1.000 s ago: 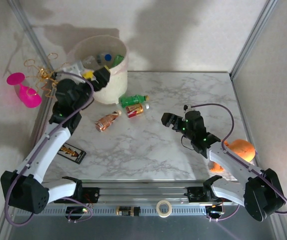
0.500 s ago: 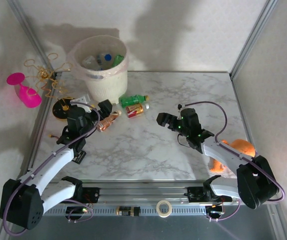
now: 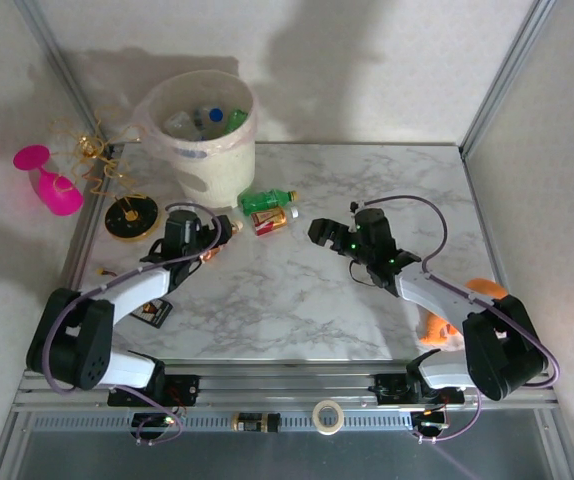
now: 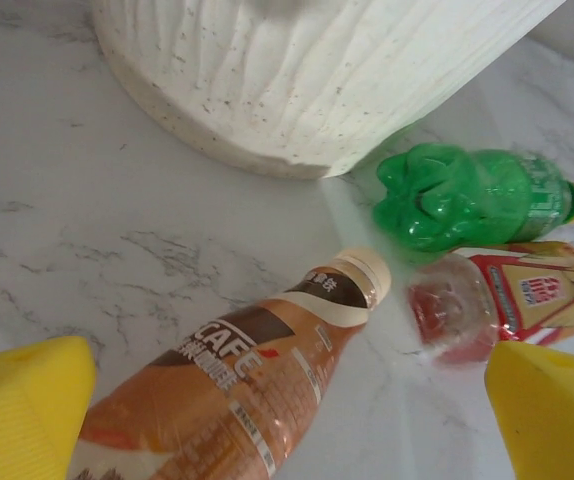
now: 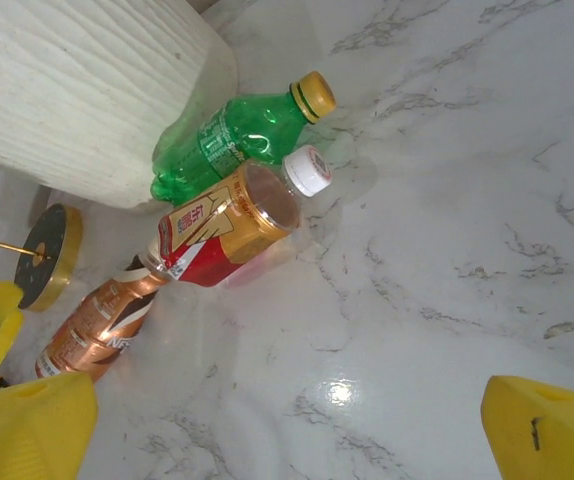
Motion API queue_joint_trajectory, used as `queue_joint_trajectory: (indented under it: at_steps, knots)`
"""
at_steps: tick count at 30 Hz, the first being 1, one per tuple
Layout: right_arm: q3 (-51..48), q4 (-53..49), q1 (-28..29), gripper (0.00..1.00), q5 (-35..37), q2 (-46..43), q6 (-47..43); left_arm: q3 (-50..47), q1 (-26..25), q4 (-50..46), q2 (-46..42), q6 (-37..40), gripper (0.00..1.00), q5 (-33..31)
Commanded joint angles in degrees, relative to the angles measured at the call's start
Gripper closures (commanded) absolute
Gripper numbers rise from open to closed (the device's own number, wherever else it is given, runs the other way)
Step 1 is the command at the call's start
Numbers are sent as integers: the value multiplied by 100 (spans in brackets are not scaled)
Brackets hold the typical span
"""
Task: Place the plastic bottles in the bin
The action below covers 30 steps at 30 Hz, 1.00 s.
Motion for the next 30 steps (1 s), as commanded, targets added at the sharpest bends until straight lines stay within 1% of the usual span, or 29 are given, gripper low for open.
queue_joint_trajectory:
  at_steps: [1, 4, 8, 12, 17, 22, 30]
  knots:
    - [231, 62, -14, 1, -136, 90, 91, 395, -14, -182, 351, 290, 1, -301]
    - [232, 36, -16, 1, -86, 90, 89, 601, -16, -443, 706, 382, 0, -273]
    - [197, -2, -10, 1, -14, 57, 83, 655, -30, -545, 966, 344, 1, -5]
    - [162, -9, -17, 1, 20, 58, 77, 577, -38, -621, 968, 244, 0, 113]
    - [144, 0, -18, 1, 40, 64, 55, 444, -132, -780, 773, 171, 0, 160]
    - [85, 34, -18, 1, 31, 68, 60, 263, -189, -847, 596, 171, 5, 225]
    - [-1, -13, -13, 1, 82, -49, 55, 335, -217, -919, 880, 158, 8, 146]
